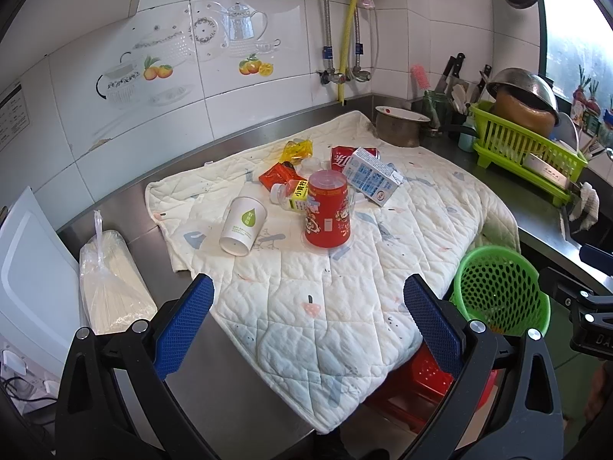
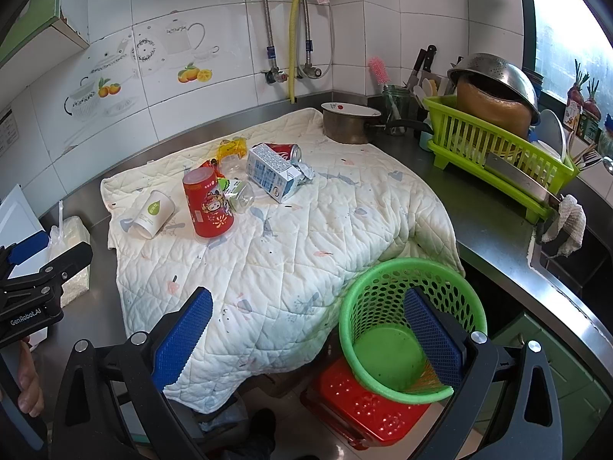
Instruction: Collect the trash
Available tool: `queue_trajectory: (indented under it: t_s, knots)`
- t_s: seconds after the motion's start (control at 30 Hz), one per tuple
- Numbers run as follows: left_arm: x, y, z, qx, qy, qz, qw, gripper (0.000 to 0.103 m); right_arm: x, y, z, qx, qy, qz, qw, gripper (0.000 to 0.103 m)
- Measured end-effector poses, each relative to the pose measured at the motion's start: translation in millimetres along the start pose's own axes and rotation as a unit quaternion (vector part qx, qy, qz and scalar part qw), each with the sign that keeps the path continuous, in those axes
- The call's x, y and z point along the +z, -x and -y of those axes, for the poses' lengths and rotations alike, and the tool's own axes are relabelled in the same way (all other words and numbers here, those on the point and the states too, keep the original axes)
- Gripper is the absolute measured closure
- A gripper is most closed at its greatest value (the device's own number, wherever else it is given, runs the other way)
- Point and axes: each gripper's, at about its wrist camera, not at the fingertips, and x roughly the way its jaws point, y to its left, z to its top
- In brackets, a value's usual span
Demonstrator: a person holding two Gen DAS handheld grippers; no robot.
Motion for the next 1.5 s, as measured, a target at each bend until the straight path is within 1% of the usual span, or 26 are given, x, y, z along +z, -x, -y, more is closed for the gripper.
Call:
queue_trajectory:
  t_s: [0.5, 0.63, 1.0, 1.23, 1.5]
  knots:
    - [0, -6, -1, 0.005, 0.004, -0.004, 1.0, 0.005, -1, -3, 0, 0.002, 0.002, 0.0, 1.0, 0.006]
    - [1, -7, -2, 0.008, 0.007, -0.004, 0.9999, 0.005, 4, -7, -1, 0.004, 0.005, -0.002, 1.0, 0.006]
    - [4, -16, -11, 0.018, 0.013, -0.01, 0.9997, 0.005, 7, -21, -14, 0.016, 0.009, -0.006, 1.0, 0.006]
    - [7, -27, -26, 0.03, 0.025, -0.019, 0.9991, 0.005, 17, -40, -28, 0.031, 0.024, -0.013, 0.999, 0.006]
    - [12, -46, -53, 0.047, 0.04, -0.032, 0.9976, 0.005, 29, -72, -55, 0.069, 0.054, -0.022, 0.996, 0.006]
